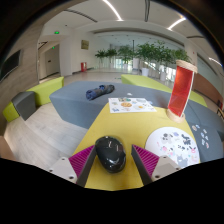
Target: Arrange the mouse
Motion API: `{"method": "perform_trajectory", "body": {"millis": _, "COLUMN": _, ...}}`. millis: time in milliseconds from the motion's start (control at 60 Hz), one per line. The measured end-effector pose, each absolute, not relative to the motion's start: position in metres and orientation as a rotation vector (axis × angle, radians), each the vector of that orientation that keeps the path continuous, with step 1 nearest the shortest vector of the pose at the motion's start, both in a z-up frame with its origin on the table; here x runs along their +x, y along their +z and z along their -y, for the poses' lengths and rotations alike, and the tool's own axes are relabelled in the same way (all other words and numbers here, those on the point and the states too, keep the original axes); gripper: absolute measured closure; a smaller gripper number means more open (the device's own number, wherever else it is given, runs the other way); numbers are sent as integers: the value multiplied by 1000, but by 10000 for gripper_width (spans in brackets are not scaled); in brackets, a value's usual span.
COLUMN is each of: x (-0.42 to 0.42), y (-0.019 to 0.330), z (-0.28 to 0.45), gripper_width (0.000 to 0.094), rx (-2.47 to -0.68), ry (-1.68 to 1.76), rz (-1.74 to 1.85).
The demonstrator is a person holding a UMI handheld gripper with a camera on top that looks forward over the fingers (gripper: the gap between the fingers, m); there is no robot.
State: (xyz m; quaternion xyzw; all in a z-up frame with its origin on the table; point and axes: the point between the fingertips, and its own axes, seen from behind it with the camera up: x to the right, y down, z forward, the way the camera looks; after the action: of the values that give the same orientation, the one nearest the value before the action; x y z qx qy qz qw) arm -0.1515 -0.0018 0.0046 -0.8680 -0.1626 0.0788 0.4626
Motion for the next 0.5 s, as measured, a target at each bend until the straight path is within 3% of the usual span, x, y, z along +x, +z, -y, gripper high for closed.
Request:
{"method": "perform_trajectory", "body": {"millis": 67, "x": -157, "y": 6, "z": -17, "gripper_width": 215, "rx": -2131, "ry": 198, "rz": 367}}
{"method": "perform_trajectory", "body": {"millis": 100, "x": -172, "y": 13, "z": -13, "gripper_width": 287, "rx": -2138, "ry": 211, "rz": 354}}
{"method": "perform_trajectory", "body": {"millis": 133, "x": -162, "y": -5, "z": -28, "gripper_width": 363, "rx": -2146, "ry": 229, "rz": 341}}
{"method": "perform_trajectory", "body": {"millis": 400, "x": -162, "y": -14, "z": -33, "gripper_width": 376, "rx": -2135, "ry": 282, "rz": 230}}
{"method": "perform_trajectory", "body": {"millis": 500, "x": -157, "y": -12, "z": -34, "gripper_width": 452, "rx": -2153, "ry": 257, "rz": 220}}
